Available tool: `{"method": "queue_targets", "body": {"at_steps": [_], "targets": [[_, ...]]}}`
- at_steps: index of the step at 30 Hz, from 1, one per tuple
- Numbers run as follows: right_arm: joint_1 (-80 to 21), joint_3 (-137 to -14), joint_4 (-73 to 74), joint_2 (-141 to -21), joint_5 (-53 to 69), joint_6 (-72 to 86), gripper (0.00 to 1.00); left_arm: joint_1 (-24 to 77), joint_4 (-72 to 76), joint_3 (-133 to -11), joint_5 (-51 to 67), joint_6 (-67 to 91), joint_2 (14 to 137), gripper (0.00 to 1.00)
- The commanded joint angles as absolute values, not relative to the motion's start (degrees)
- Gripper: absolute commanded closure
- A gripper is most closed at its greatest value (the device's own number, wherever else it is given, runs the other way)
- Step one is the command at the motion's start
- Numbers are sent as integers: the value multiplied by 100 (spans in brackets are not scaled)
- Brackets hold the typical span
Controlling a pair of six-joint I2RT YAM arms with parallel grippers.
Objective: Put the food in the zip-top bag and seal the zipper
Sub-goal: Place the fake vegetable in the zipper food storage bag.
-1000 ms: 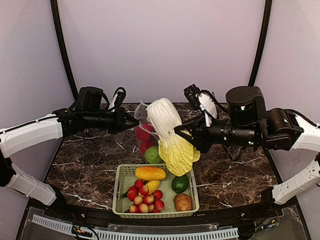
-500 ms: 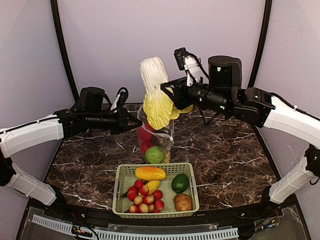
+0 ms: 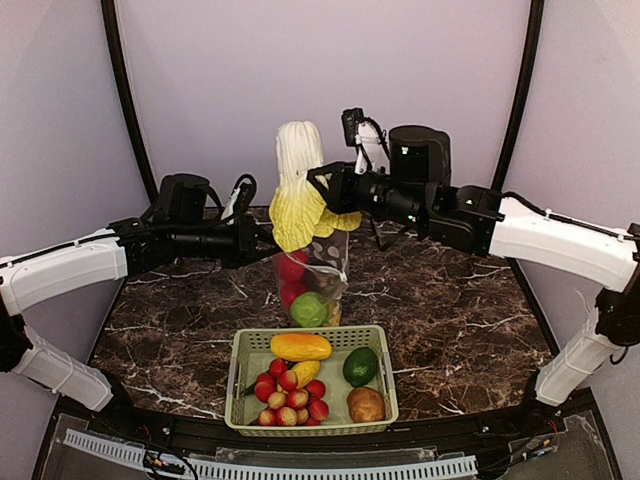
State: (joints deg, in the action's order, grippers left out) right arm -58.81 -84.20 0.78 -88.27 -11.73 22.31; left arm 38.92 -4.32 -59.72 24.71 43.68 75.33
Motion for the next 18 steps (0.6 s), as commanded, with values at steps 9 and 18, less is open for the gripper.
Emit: {"method": "queue_targets", "body": {"at_steps": [9,18], "targets": [[-5865,-7627,-1577,-9155,-1301,3094,100,3937,-229,-5908,2555,4385,7491,99],[-5909,-7102,-2034,-9364,-1451,3348,100,3936,-216,-5928,2527,4370,7484,99]]}}
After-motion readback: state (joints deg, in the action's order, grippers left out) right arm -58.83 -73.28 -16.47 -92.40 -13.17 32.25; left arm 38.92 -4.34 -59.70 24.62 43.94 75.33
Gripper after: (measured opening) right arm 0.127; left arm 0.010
